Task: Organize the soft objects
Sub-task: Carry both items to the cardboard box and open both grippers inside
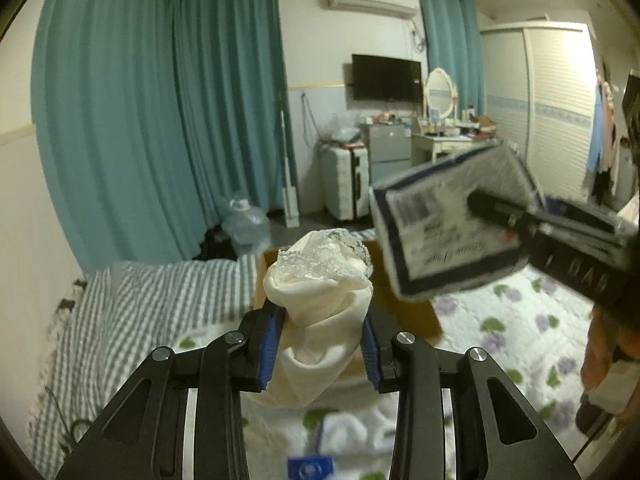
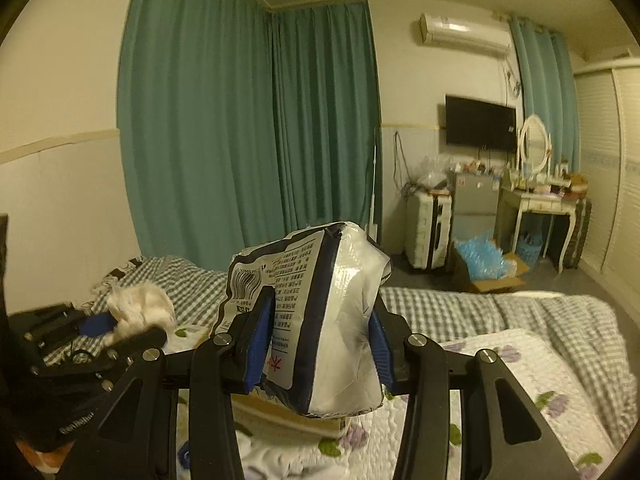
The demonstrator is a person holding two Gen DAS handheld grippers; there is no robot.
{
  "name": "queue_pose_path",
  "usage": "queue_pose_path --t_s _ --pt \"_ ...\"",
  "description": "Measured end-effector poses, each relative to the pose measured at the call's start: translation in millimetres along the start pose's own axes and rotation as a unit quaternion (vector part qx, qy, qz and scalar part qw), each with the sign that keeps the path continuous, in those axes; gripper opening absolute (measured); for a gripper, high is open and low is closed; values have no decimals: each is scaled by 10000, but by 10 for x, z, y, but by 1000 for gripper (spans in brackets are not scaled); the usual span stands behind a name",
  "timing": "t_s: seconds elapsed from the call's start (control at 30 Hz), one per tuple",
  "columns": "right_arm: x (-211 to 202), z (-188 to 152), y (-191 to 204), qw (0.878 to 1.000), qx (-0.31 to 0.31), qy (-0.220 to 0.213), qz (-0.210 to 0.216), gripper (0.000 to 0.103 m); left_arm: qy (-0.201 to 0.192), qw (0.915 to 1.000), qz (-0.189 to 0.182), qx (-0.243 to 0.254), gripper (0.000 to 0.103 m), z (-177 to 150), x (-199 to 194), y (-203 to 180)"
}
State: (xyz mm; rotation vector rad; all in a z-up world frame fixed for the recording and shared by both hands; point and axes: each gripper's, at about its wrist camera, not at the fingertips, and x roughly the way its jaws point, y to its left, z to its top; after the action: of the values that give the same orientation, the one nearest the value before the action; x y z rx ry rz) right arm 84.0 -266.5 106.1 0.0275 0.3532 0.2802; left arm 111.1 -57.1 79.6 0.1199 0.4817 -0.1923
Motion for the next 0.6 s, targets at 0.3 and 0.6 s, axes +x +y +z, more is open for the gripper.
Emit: queue_pose_path --t_s 0.3,0.6 --pt "1148 -323 -266 9965 344 708 290 44 518 9986 82 -23 35 -57 1074 58" --pt "1521 -629 -510 9940 635 826 322 72 600 9978 205 204 75 -248 1448 5"
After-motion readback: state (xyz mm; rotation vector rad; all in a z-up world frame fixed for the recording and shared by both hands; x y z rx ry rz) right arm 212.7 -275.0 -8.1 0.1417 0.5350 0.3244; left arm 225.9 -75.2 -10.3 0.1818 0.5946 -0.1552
